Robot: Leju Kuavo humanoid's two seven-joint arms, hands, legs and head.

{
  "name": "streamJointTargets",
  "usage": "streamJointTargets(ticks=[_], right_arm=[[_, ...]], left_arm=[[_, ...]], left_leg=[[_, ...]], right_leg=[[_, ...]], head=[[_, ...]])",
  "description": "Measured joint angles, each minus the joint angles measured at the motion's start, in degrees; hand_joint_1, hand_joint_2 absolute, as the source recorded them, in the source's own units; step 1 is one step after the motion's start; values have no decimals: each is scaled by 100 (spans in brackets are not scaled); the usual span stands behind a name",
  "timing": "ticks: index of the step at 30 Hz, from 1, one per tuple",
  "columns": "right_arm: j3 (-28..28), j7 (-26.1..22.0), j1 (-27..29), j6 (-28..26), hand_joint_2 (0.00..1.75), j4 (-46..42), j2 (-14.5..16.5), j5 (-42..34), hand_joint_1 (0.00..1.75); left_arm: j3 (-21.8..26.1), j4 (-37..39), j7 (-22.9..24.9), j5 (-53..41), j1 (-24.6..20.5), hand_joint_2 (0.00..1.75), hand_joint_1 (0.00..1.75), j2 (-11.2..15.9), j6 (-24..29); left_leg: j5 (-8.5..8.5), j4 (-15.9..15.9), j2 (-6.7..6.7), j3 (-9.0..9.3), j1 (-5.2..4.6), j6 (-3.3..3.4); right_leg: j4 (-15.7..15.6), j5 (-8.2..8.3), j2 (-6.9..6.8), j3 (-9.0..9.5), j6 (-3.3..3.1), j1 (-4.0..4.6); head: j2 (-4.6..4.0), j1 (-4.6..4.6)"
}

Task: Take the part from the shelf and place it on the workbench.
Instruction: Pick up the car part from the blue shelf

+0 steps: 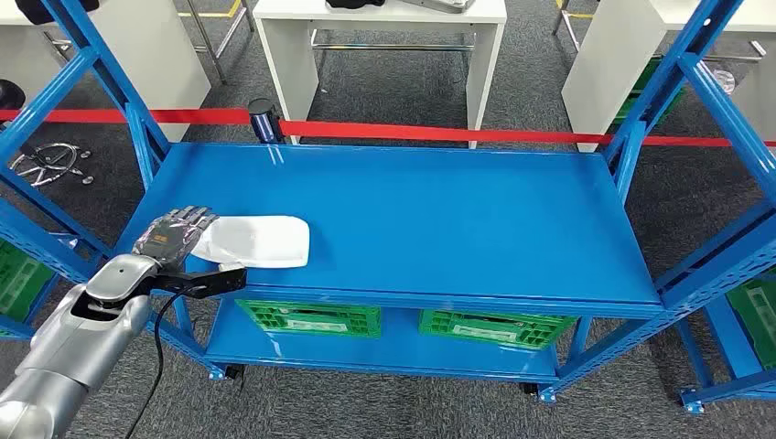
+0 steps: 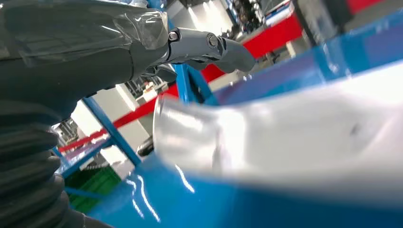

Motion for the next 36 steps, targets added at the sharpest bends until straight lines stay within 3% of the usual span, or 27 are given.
streamJointTargets(ticks=[2, 3, 4, 5, 6, 9, 11, 14, 16, 18, 20, 21, 23, 24, 25, 27, 29, 31, 34, 35, 36], right_arm=[[1, -1, -2, 0, 0, 0, 3, 0, 0], [2, -1, -2, 0, 0, 0, 6, 0, 0], [2, -1, -1, 0, 0, 0, 9, 0, 0], [2, -1, 0, 0, 0, 0, 11, 0, 0], [2, -1, -2, 0, 0, 0, 13, 0, 0], [3, -2, -12, 0, 0, 0, 16, 0, 0], [4, -3, -13, 0, 0, 0, 21, 0, 0], [4, -4, -7, 0, 0, 2, 28, 1, 0], [4, -7, -11, 0, 0, 1, 27, 0, 0], [4, -10, -9, 0, 0, 1, 23, 0, 0], [4, -10, -3, 0, 0, 2, 22, 1, 0], [4, -10, -2, 0, 0, 2, 22, 2, 0], [5, -10, -7, 1, 0, 2, 15, 2, 0], [7, -10, -11, 3, 0, 2, 13, 3, 0], [9, -9, -16, 9, 0, 2, 10, 3, 0], [17, -2, -21, 22, 0, 1, 16, 8, 0], [40, 12, -25, 28, 0, 1, 29, 16, 0], [75, 20, -44, 31, 0, 1, 43, 26, 0], [128, 20, -78, 40, 0, 0, 55, 30, 0], [140, 17, -83, 43, 0, 0, 59, 25, 0], [150, 9, -88, 46, 0, 0, 63, 16, 0]], left_arm=[[-8, 25, 2, 0, -15, 175, 0, -8, 1], [-17, 48, 3, 0, -23, 175, 0, -17, 2], [-27, 70, 3, 0, -22, 175, 0, -27, 2], [-38, 90, 3, 0, -18, 175, 0, -36, 2], [-44, 103, 3, 0, -18, 175, 0, -41, 2], [-48, 120, 3, 0, -61, 175, 0, -41, 4], [-49, 126, 4, -1, -90, 175, 0, -40, 4], [-48, 140, 4, -2, -97, 175, 0, -43, 6], [-50, 142, 3, -2, -115, 175, 0, -57, 10], [-60, 151, 3, -3, -119, 175, 0, -75, 12], [-77, 168, 4, -7, -104, 175, 0, -93, 11], [-83, 173, 4, -8, -99, 175, 0, -101, 11], [-86, 176, 6, -9, -97, 175, 0, -115, 14], [-86, 176, 11, -10, -97, 175, 0, -119, 20], [-86, 176, 20, -13, -98, 175, 0, -125, 29], [-89, 176, 49, -26, -101, 175, 2, -138, 55], [-101, 176, 82, -63, -105, 175, 89, -166, 69], [-123, 179, 103, -97, -127, 175, 175, -202, 67], [-162, 226, 44, -90, -160, 175, 175, -283, -6], [-175, 254, -11, -83, -160, 175, 175, -319, -40], [-193, 282, -77, -79, -163, 175, 175, -353, -67]], left_leg=[[-214, 480, 1, -225, 15, -29], [-383, 905, 2, -429, 29, -53], [-474, 1222, 3, -590, 40, -67], [-460, 1341, 4, -661, 47, -71], [-332, 1200, 5, -606, 51, -64], [200, 13, 6, -30, 34, 8], [275, -372, 6, 168, 4, 53], [303, -453, 8, 207, 0, 131], [353, -536, 13, 249, 19, 205], [365, -551, 15, 247, 9, 237], [363, -546, 12, 239, -4, 241], [362, -538, 9, 238, -6, 239], [342, -499, 1, 235, -4, 215], [323, -470, -4, 225, -14, 191], [305, -440, -7, 211, -26, 166], [291, -408, -11, 186, -42, 123], [270, -378, -12, 166, -25, 84], [90, -101, -6, 38, -3, 25], [-384, 982, 1, -476, 29, -47], [-435, 1225, 2, -603, 38, -53], [-380, 1255, 3, -631, 44, -50]], right_leg=[[2, -2, 0, -1, -6, 1], [3, -5, 1, -1, -12, 3], [4, -6, 1, -1, -12, 3], [5, -7, 2, 1, -12, 4], [6, -8, 4, 6, -11, 4], [5, -13, 11, 19, 0, 23], [4, -9, 11, -3, 31, 44], [11, -21, 7, -27, 111, 52], [363, -207, 4, -193, 109, 55], [1138, -525, 3, -561, 76, 47], [1658, -669, 2, -821, 106, 44], [1590, -608, 1, -793, 149, 39], [834, -301, -5, -425, 242, 21], [442, -166, -5, -222, 252, 22], [170, -78, -5, -84, 230, 23], [41, -41, 1, -20, 147, 46], [31, -25, 2, -20, 86, 29], [20, -17, 2, -5, 30, 3], [22, -23, 2, -1, 1, 10], [23, -24, 2, 0, 0, 14], [24, -26, 2, 3, 0, 16]], head=[[0, 0], [0, -2], [0, -1], [0, -1], [0, -2], [0, 1], [0, 3], [0, 7], [0, 16], [0, 24], [0, 25], [0, 26], [0, 27], [0, 27], [0, 23], [0, 18], [0, 18], [0, 4], [0, -10], [0, -10], [0, -9]])
